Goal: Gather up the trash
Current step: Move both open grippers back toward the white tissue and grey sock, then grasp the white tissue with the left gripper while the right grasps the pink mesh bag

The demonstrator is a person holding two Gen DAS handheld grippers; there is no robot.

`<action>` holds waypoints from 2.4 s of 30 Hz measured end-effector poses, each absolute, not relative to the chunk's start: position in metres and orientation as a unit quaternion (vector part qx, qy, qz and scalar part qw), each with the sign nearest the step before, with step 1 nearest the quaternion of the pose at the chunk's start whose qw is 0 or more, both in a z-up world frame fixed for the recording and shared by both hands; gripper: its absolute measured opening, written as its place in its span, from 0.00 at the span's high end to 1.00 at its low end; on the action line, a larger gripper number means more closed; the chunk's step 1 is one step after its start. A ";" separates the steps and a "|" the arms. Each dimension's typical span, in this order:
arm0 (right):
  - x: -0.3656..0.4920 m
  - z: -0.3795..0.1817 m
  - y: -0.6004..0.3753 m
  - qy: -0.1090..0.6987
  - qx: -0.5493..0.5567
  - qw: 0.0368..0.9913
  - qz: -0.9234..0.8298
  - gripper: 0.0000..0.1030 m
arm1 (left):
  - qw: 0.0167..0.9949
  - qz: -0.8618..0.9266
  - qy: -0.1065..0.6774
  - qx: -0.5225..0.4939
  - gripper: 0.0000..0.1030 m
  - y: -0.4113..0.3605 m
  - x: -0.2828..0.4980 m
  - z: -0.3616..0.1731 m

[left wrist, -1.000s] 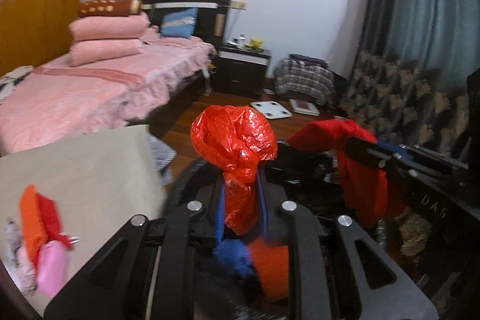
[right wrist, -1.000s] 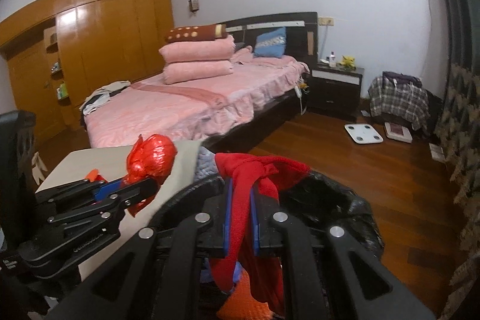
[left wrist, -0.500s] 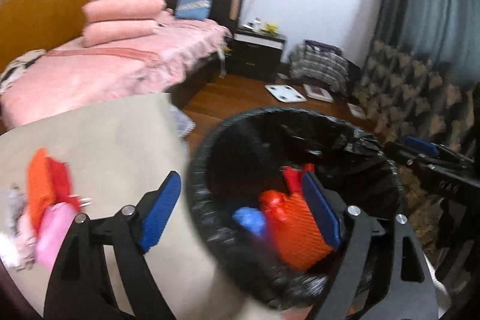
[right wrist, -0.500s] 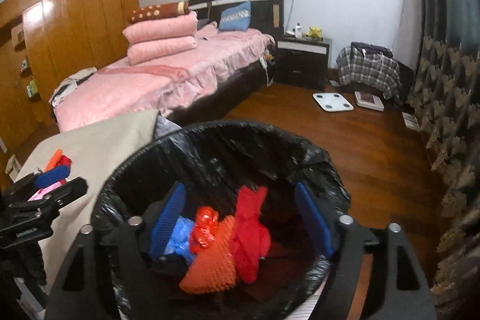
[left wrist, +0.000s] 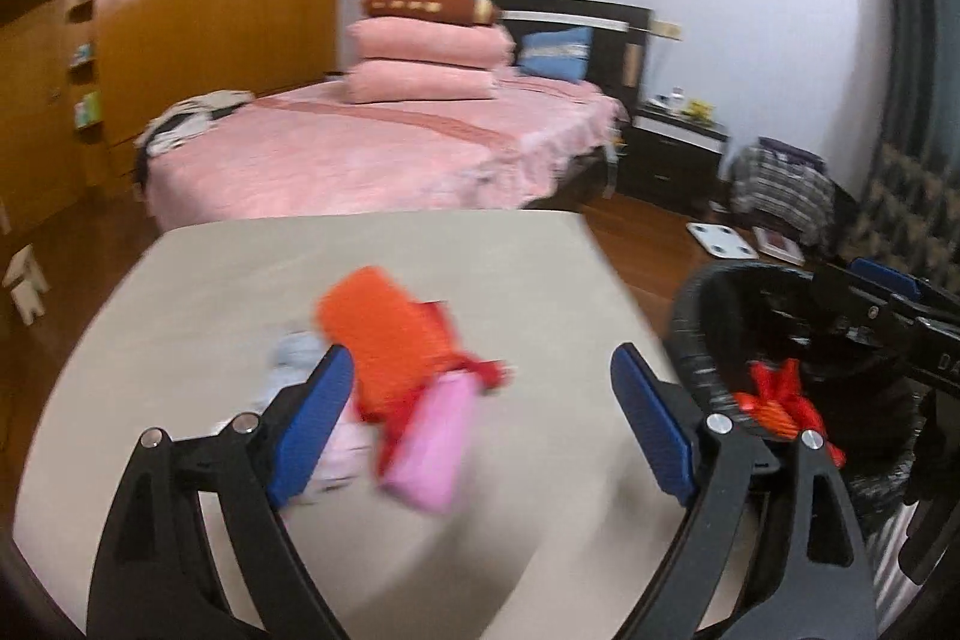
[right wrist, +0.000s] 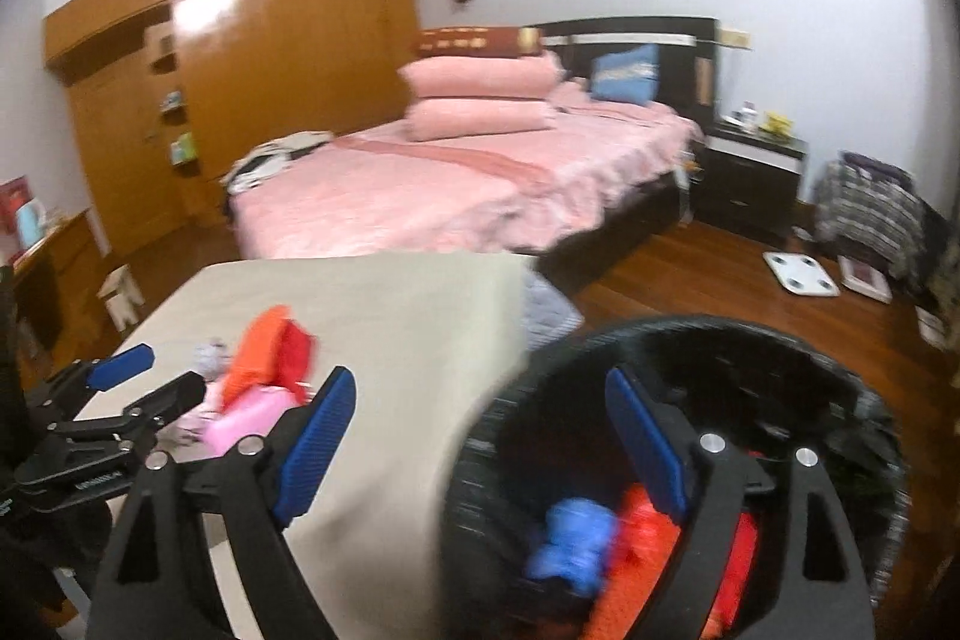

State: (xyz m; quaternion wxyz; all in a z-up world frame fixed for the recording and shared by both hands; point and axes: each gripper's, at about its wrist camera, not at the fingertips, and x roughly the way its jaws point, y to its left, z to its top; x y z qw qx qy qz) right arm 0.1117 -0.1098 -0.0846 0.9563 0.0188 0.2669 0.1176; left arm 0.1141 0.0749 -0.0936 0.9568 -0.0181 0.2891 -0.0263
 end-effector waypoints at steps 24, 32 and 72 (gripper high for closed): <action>0.133 -0.141 0.014 0.297 -0.030 0.941 0.160 0.19 | 0.934 0.078 0.344 -0.052 0.18 0.176 0.109 -0.137; 0.131 -0.157 0.018 0.312 -0.046 0.936 0.159 0.19 | 0.924 0.070 0.371 -0.064 0.41 0.180 0.127 -0.152; 0.134 -0.182 0.079 0.386 -0.086 0.901 0.180 0.31 | 0.915 0.089 0.383 -0.093 0.69 0.229 0.112 -0.160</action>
